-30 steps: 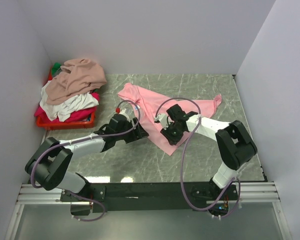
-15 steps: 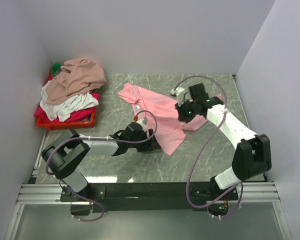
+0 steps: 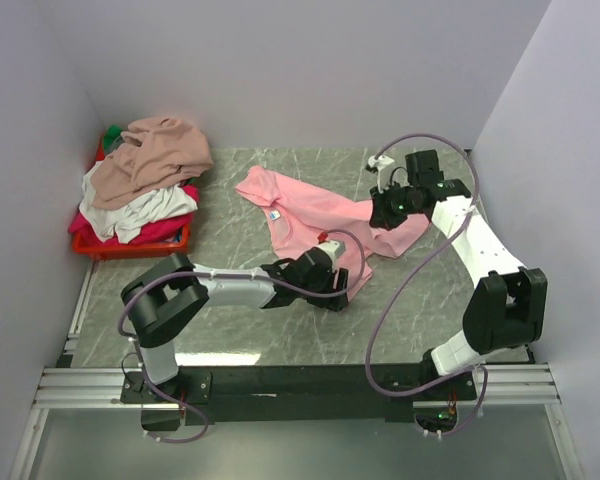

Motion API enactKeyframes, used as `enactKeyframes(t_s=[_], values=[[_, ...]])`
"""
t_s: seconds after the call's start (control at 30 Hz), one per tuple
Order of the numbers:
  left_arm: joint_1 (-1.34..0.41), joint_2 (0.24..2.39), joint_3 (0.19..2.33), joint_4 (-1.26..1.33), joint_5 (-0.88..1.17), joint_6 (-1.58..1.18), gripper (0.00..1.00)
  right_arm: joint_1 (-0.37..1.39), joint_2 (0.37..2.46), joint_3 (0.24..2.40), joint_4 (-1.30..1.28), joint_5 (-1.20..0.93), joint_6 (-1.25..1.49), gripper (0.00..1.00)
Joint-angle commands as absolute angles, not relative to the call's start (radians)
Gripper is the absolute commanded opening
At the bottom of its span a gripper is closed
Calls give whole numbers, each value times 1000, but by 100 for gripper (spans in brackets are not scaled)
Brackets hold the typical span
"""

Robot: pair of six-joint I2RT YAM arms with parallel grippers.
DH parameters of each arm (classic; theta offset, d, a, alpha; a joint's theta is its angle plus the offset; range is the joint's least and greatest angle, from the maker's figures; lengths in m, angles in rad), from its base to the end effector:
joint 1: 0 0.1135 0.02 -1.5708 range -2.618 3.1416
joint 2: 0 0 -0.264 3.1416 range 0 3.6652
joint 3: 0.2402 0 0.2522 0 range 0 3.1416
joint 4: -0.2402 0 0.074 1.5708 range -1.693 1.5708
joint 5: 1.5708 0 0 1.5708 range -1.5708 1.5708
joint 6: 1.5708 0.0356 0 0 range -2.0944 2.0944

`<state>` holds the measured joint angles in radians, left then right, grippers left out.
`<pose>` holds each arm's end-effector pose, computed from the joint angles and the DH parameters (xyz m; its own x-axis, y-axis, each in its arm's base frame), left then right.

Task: Fold and stack the t-shirts
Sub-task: Flatten the tshirt out

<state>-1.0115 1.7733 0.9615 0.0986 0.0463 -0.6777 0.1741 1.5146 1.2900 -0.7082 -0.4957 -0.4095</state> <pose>0.1939 -0.3129 0.1640 -0.8130 0.1183 -0.5702 0.4564 0.7375 -0.4978 0.3123 0.0721 0.2964 -0.5540 -0.4530 -0.6985 -0.7107 0.6943 0.1134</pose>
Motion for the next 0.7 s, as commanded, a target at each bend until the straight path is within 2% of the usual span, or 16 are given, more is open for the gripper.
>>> enactKeyframes(t_s=[0.0,0.17,0.27,0.3,0.37,0.4,0.47,0.67], values=[[-1035,1818,1048,8,-43,-565,68,132,1539,1371,-732,-564,-414,0],[-1074,1919,1167,-124,-127,-503,61,95,1562,1411,-752,-592,-419,0],[-1097,1968,1215,-179,-185,-476,52,84,1565,1424,-761,-601,-422,0],[-1101,1979,1226,-192,-196,-468,40,81,1566,1433,-762,-603,-422,0],[-1115,2005,1247,-224,-230,-459,29,75,1565,1445,-767,-604,-423,0],[-1120,2009,1249,-245,-236,-453,15,74,1566,1459,-769,-603,-423,0],[-1140,2006,1238,-262,-255,-451,0,72,1568,1477,-767,-586,-417,0],[-1230,1859,1094,-308,-246,-469,0,71,1614,1614,-741,-497,-379,0]])
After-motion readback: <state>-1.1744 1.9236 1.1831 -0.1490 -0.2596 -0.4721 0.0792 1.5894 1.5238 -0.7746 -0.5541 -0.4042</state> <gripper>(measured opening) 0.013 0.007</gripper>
